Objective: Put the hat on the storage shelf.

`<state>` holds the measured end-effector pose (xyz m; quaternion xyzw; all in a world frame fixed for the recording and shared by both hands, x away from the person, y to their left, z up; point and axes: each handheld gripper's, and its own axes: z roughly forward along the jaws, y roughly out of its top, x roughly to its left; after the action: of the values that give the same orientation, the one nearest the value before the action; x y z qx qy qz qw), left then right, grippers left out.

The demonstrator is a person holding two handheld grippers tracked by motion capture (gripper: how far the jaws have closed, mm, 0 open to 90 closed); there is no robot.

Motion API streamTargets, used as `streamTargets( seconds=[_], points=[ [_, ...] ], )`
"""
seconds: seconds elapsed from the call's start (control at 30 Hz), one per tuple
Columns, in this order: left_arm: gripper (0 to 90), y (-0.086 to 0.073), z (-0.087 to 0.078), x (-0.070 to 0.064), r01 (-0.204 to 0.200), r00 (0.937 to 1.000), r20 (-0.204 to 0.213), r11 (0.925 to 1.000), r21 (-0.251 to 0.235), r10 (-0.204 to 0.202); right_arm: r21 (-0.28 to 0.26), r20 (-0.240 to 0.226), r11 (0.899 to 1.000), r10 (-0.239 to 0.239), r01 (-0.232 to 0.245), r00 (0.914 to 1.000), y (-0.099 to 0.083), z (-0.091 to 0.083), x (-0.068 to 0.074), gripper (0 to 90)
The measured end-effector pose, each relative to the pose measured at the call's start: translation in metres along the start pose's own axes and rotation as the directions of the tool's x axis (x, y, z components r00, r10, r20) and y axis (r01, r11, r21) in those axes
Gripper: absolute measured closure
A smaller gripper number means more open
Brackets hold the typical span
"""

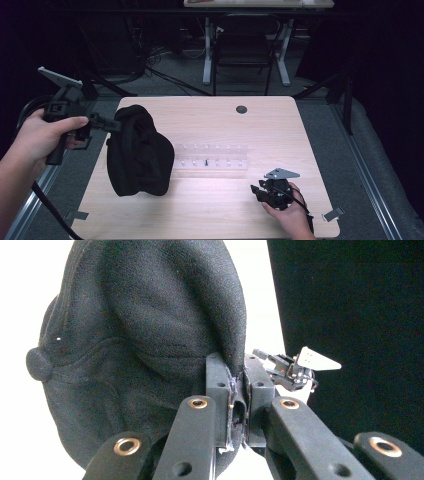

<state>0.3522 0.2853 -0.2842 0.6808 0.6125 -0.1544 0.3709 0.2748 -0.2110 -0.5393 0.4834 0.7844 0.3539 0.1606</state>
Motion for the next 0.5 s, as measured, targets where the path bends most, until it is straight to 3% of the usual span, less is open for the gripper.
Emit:
streamTargets(
  seconds=[0.5],
  points=[
    [84.8,0.015,0.0,-0.01,-0.001,1.0,0.003,0.9999,-0.011,0.001,0.002,0.0,1.0,0.002,-0.002,1.0,0.0,0.0,-0.001,61.1]
  ],
)
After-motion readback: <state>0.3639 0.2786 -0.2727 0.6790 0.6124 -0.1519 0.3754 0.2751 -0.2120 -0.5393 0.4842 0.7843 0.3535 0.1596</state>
